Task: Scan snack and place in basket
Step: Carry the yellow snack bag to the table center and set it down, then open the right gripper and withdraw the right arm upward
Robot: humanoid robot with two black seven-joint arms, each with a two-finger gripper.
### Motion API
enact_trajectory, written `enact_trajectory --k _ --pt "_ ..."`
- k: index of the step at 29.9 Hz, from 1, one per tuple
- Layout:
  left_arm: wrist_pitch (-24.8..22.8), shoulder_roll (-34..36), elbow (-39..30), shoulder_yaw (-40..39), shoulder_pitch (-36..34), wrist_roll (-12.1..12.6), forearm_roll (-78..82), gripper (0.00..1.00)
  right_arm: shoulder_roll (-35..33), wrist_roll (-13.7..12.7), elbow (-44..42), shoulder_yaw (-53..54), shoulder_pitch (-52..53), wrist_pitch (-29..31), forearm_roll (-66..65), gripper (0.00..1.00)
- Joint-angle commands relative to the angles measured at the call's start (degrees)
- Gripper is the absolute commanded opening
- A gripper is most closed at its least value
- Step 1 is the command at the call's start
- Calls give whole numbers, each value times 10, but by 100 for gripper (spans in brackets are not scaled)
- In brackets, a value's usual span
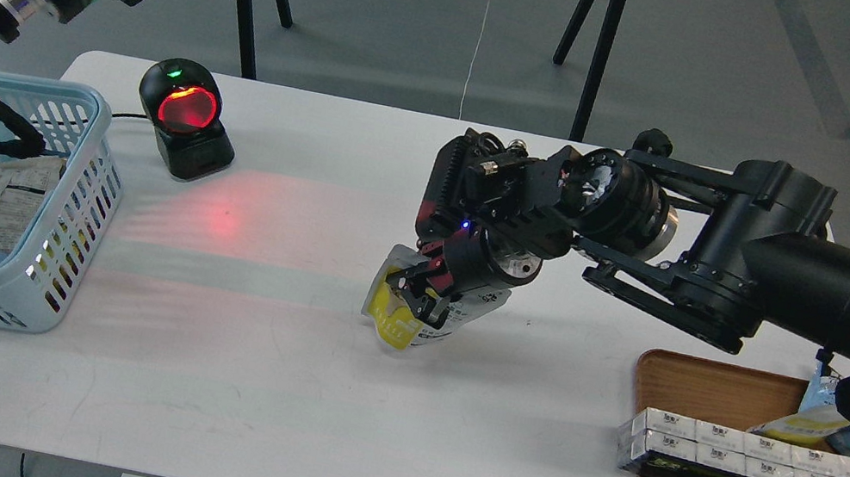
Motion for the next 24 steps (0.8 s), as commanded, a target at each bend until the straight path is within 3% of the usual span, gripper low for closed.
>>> enact_trajectory --k 1,2,3,4,5,7,16,19,24 --pt "0 0 0 0 0 0 0 100 28 0 -23 -5 0 0 0 13" --pt "0 -1 0 0 0 0 0 100 31 0 -23 -5 1 0 0 29" --pt "0 -2 0 -1 -1 0 0 100 33 0 -23 -5 1 0 0 54" --pt "0 -3 1 -1 -2 0 -3 100 33 0 -23 0 0 0 0 67" --pt "0 -4 1 -1 -4 0 -3 100 35 0 -22 1 1 0 0 72" --pt "0 -5 7 0 -6 0 -4 100 37 0 -22 9 2 0 0 98" --pt "0 -7 29 1 -5 0 0 100 37 0 -29 96 35 0 0 98" --pt "0 -7 29 0 -4 0 0 100 28 0 -70 146 61 0 65 98" --pt "0 -2 26 2 0 0 2 100 -71 0 -118 219 86 0 229 98"
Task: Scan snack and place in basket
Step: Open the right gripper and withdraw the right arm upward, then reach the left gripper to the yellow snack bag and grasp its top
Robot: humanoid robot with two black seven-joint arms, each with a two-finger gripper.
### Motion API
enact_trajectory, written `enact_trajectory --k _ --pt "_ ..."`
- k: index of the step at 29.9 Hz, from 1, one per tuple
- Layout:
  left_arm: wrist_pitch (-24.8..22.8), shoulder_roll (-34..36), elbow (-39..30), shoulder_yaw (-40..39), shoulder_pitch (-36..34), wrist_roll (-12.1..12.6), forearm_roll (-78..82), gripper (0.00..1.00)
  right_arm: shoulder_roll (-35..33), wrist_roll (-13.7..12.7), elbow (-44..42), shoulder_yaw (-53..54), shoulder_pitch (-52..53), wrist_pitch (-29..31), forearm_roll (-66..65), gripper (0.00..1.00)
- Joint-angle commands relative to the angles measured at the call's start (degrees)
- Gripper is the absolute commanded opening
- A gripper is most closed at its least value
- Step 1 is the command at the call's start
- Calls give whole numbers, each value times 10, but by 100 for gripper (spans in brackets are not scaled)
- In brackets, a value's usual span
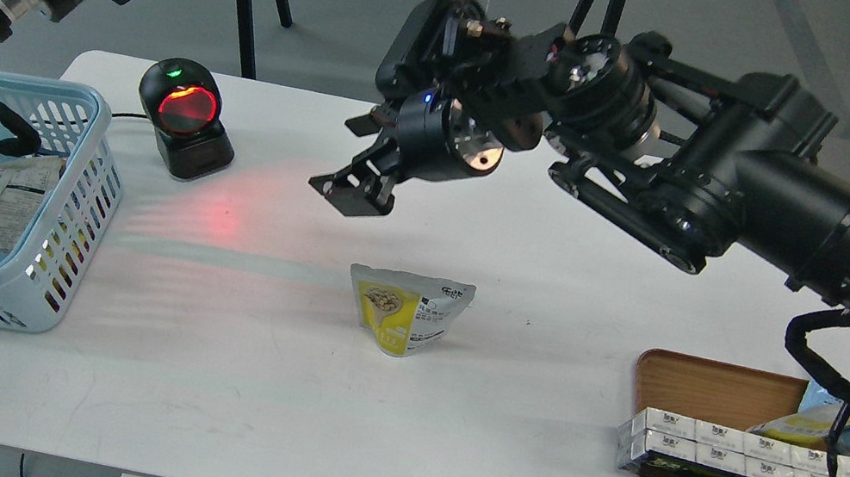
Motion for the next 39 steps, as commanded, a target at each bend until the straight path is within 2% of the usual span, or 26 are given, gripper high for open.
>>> enact_trajectory --k 1,7,9,14,17,21,24,27,30,34,39 --pt "0 4 -3 1 3 0 1 100 -92 0 -17 46 11 0 140 99" --pt "0 1 -13 17 3 0 42 100 -253 0 -18 48 -13 0 438 98" --pt "0 3 -38 17 -6 0 72 100 -298 0 -17 48 -43 0 546 98" --pt "0 5 -72 27 -83 0 146 100 -372 0 -20 53 -133 0 709 99" --pt "0 3 -83 69 -146 0 173 100 -392 0 -20 56 -181 0 764 98" --pt "0 -5 -103 170 -279 0 208 100 -403 0 -23 56 -228 0 835 98" --pt "0 -42 -109 255 -371 0 215 100 -402 0 -41 56 -244 0 887 99" --pt "0 -77 -150 333 -443 0 281 100 -398 0 -55 56 -251 0 932 99" --pt "0 -125 -192 402 -467 0 403 100 -396 0 -64 56 -254 0 967 99" --pt "0 -179 -213 467 -460 0 534 100 -396 0 -74 56 -257 0 982 98" --pt "0 -220 -215 527 -433 0 559 100 -396 0 -96 56 -269 0 983 98"
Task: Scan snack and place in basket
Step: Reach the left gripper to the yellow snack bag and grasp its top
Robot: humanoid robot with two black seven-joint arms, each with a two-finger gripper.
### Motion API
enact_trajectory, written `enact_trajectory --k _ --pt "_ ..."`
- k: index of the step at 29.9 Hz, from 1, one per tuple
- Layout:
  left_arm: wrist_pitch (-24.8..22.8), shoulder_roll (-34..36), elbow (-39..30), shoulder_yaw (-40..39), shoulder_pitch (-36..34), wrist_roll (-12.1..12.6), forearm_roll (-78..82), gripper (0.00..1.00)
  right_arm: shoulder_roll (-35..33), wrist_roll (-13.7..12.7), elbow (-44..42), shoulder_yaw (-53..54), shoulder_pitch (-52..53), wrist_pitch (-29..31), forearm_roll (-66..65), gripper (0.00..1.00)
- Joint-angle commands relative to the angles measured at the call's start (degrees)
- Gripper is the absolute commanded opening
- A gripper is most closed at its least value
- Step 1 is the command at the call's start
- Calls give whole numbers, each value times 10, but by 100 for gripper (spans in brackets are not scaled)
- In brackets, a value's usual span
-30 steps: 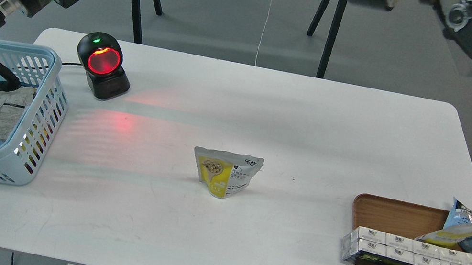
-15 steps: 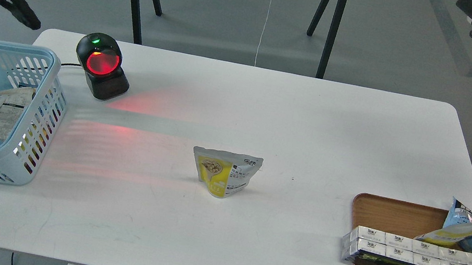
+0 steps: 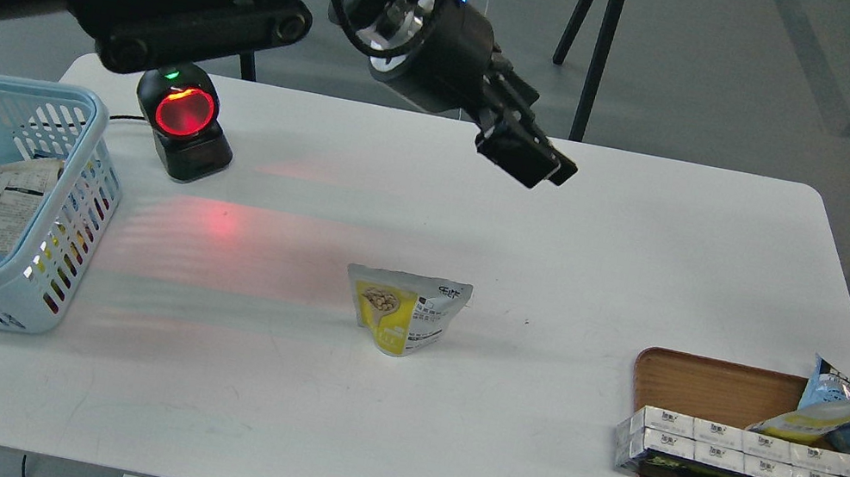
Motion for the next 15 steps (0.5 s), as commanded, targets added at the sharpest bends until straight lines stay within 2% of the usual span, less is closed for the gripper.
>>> enact_trajectory --k 1,7,15 --pt "0 -25 -1 26 27 0 16 100 0 0 -14 1 -11 0 1 98" --pt "0 -27 3 32 78 0 71 100 -3 0 -16 1 -28 0 21 99" --pt "0 -8 4 40 113 0 94 100 -1 0 -15 1 -30 0 22 98"
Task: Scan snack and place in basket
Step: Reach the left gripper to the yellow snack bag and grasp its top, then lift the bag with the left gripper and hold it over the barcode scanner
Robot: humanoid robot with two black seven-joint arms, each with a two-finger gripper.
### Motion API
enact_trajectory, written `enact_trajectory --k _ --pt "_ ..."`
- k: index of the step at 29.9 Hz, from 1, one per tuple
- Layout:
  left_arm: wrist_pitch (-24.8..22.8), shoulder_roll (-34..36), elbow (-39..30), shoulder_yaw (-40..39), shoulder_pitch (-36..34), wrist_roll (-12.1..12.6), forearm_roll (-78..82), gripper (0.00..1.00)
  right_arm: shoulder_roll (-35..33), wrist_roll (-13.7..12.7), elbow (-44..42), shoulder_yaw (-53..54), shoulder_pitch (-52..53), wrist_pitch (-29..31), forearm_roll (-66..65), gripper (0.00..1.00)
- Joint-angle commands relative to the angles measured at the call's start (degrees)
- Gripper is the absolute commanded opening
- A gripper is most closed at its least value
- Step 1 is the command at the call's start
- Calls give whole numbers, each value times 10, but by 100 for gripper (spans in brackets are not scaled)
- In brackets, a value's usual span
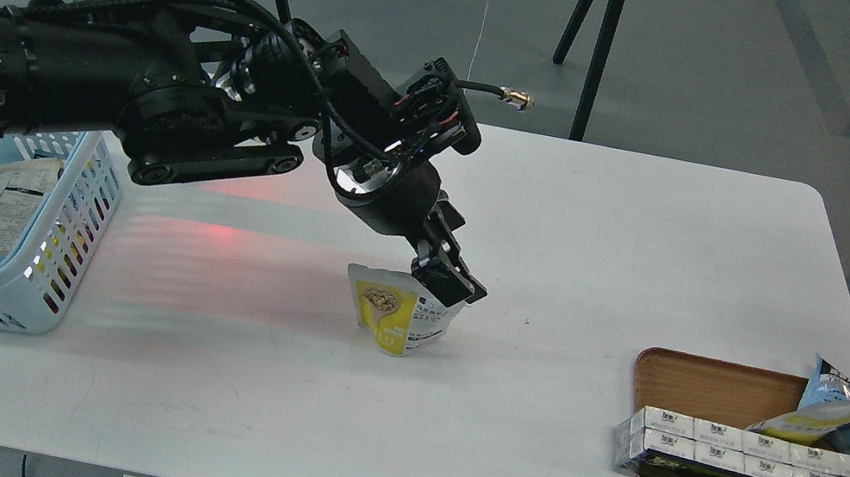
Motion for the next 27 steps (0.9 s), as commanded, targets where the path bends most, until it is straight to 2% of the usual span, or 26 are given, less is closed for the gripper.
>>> enact_trajectory --k 1,5,7,9,12,17,18,21,27 --pt "0 10 2 3 21 0 15 100 2 0 0 0 0 0 0 98" --pt "0 23 2 3 47 0 42 100 2 0 0 0 0 0 0 99" --pt "0 27 4 2 56 0 49 97 2 0 0 0 0 0 0 99" --pt "0 33 1 1 57 0 49 89 2 0 0 0 0 0 0 98" --pt "0 45 -5 -1 57 0 50 68 2 0 0 0 0 0 0 98" --pt "0 73 -14 -2 55 0 50 14 2 0 2 0 0 0 0 99" --pt "0 77 -19 -2 55 0 50 9 2 0 2 0 0 0 0 99" --pt "0 91 -37 -2 55 0 50 3 1 0 1 0 0 0 0 98" --pt "0 128 -74 -3 55 0 47 1 -1 0 2 0 -5 0 0 98"
